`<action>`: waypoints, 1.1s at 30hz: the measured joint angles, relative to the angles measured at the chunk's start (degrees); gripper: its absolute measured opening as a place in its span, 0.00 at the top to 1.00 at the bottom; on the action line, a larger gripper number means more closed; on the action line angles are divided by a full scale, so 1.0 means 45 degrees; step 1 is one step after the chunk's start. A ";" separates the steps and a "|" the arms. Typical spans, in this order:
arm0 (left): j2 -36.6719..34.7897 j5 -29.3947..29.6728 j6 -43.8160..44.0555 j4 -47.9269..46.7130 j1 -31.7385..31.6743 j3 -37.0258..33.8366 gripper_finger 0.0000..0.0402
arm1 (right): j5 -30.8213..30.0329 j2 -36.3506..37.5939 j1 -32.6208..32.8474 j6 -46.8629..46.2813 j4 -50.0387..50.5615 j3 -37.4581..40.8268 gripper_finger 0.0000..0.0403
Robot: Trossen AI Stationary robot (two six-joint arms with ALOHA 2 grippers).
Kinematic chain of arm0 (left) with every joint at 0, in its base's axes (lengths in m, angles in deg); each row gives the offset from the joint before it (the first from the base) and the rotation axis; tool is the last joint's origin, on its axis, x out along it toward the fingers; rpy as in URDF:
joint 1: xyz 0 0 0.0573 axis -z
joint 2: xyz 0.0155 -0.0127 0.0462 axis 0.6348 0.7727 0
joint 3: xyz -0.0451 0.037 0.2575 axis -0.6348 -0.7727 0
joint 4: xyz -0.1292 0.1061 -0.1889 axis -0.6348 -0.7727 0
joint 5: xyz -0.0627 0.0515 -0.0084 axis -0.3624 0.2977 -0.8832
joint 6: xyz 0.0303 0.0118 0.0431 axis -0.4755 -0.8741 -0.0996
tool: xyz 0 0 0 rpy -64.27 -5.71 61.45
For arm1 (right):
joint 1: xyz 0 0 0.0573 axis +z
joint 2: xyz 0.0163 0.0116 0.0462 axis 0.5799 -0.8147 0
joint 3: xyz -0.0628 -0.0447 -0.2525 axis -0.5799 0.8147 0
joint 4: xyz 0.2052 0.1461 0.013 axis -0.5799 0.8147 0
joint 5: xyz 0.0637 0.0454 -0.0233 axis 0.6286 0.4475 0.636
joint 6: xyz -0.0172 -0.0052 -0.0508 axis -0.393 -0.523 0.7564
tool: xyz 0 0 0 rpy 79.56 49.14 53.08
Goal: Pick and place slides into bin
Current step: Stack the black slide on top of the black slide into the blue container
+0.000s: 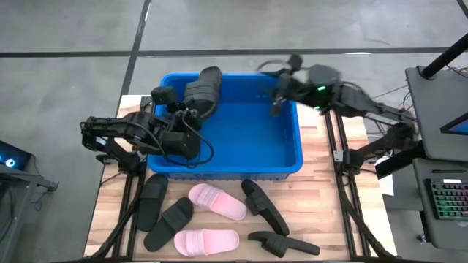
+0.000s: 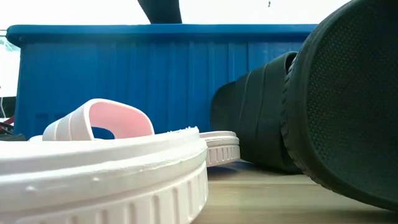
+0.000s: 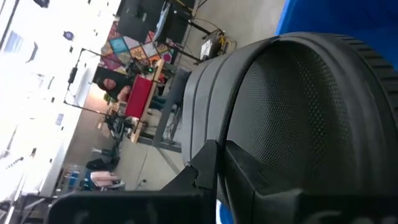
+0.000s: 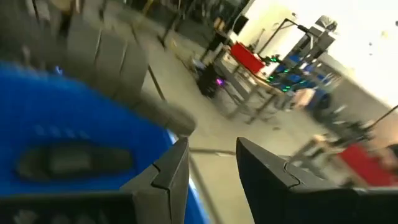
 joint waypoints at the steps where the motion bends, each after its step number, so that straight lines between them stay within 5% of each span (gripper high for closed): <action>1: -0.0058 0.0013 0.0204 0.0005 -0.0018 -0.0302 1.00 | 0.0301 0.0298 -0.0084 -0.0508 0.0145 0.0000 0.70; 17: -0.0891 -0.0099 0.3992 0.0026 -0.0489 -0.6513 1.00 | 0.0826 0.1539 -0.0213 -0.2095 0.2874 0.0039 0.72; 33: -0.1836 -0.2609 0.4982 0.0018 0.0171 -0.9064 1.00 | 0.0822 0.1568 -0.0271 -0.1794 0.3036 0.0039 0.78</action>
